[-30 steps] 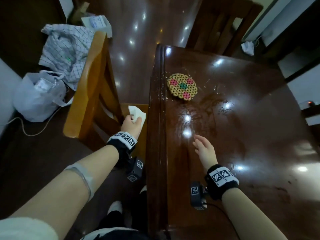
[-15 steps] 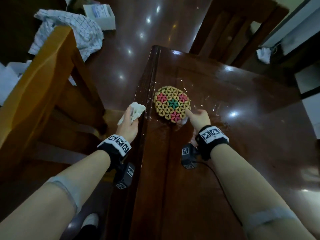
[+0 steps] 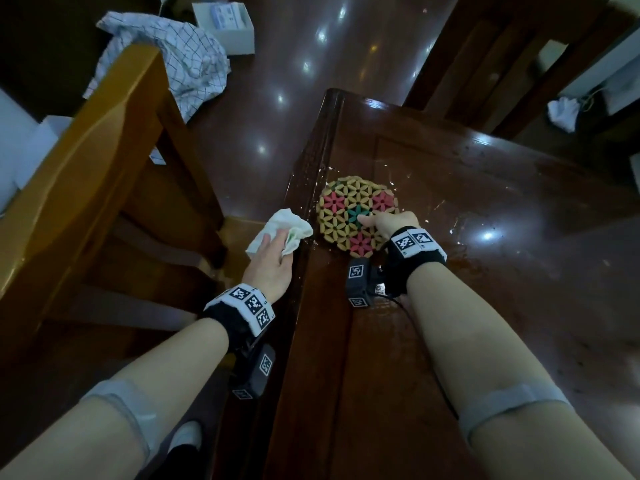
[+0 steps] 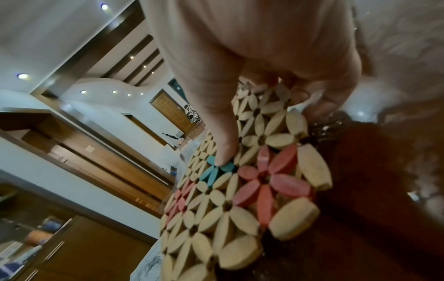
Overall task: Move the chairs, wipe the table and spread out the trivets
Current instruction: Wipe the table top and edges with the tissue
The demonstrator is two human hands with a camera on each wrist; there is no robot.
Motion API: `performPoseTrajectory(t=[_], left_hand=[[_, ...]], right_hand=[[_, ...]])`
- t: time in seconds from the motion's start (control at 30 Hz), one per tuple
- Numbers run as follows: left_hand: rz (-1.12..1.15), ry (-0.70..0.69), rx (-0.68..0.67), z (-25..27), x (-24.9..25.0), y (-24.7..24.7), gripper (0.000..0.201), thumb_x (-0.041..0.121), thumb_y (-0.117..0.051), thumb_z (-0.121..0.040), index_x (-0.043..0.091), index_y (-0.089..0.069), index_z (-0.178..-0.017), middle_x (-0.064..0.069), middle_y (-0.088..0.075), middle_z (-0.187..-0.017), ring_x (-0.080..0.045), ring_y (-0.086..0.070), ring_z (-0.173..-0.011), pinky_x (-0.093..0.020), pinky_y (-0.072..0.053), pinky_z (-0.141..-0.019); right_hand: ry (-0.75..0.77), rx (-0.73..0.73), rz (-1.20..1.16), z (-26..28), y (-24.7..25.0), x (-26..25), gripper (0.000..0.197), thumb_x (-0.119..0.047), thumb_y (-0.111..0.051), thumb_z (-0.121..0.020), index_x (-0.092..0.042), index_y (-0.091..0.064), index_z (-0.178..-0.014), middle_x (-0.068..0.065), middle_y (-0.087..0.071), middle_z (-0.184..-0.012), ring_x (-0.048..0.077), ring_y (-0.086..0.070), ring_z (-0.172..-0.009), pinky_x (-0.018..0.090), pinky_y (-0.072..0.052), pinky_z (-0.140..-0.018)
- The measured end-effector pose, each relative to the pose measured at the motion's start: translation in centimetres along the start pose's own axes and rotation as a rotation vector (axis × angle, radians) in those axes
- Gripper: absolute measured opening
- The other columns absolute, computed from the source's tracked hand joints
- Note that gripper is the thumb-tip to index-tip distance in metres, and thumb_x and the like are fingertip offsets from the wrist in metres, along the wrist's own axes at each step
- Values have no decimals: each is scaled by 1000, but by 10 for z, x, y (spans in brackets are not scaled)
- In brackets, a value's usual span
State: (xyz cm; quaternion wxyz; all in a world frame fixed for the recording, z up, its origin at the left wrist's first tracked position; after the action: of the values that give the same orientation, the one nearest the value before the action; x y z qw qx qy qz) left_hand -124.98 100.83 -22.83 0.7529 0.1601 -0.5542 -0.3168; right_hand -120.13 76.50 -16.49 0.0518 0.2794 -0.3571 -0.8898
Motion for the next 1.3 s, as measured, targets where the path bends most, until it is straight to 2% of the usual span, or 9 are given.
performPoseTrajectory(t=[0.1,0.2,0.3,0.5,0.7,0.83,0.97,1.07,1.3], left_hand=[[9,20,-14,0,-2,0,31,30,-32,-100,28,-40,-130,-17,-43,-135,-41,-53,-111,-45,-49,-82],[41,25,15,2,3,5,37,26,-33,-101,28,-38,-137,-5,-46,-126,-30,-57,-103,-32,-43,-72],[202,82,67,8,9,12,40,26,-34,-101,29,-40,-140,0,-50,-135,-24,-54,-117,-37,-44,-96],[419,236,147,29,18,15,41,23,-36,-103,22,-39,-144,2,-52,-124,-15,-47,-118,-28,-34,-96],[479,226,47,55,36,-15,46,25,-35,-101,23,-34,-147,-6,-52,-136,-28,-50,-123,-41,-38,-107],[373,247,6,71,33,-17,45,26,-34,-102,19,-34,-147,-9,-50,-139,-30,-49,-123,-39,-38,-105],[190,282,-76,98,21,-8,47,29,-34,-103,18,-31,-148,-9,-44,-144,-30,-44,-130,-36,-34,-105],[124,193,-137,130,19,-2,43,23,-34,-102,10,-40,-142,-12,-50,-138,-30,-52,-120,-32,-41,-98],[133,172,-269,200,-14,-6,37,24,-33,-103,10,-42,-137,-14,-56,-126,-21,-60,-94,-20,-46,-72]], right_hand=[[75,35,-92,10,-1,-1,84,-34,-85,-69,-2,-41,-133,13,-56,-124,26,-60,-101,41,-52,-81],[107,-41,-344,20,-1,9,82,-23,-90,-58,1,-48,-125,12,-65,-107,24,-67,-85,37,-60,-68],[65,-65,-556,26,19,32,97,-26,-92,-42,-2,-49,-126,16,-65,-110,31,-69,-90,49,-60,-71],[-83,210,-764,53,105,119,77,-16,-86,-65,-3,-45,-129,19,-63,-111,30,-69,-85,34,-58,-55],[-263,345,-526,83,135,205,98,-26,-82,-75,0,-17,-144,22,-46,-136,35,-52,-119,47,-48,-96],[-327,337,-442,106,122,221,100,-28,-80,-77,-3,-12,-147,24,-37,-145,40,-45,-127,50,-43,-101],[-201,440,-310,133,121,220,78,-21,-66,-84,-9,-21,-147,18,-30,-150,37,-35,-133,45,-35,-106],[-83,240,-325,161,95,204,56,-5,-51,-94,0,-26,-144,23,-42,-134,31,-35,-131,36,-31,-106],[346,313,-104,221,20,189,59,-9,-65,-84,-8,-40,-137,13,-35,-140,29,-32,-131,35,-25,-109]])
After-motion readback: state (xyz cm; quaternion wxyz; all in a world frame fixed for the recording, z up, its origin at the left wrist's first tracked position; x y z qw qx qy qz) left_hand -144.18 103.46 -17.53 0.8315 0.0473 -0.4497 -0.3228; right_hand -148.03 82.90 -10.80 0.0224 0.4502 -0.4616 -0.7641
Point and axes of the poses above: each hand's wrist, its own z-axis away from the middle knuckle, its own y-axis out of the back of the hand, x = y × z, the point moved 6 cm from there along -z, towards the middle knuckle
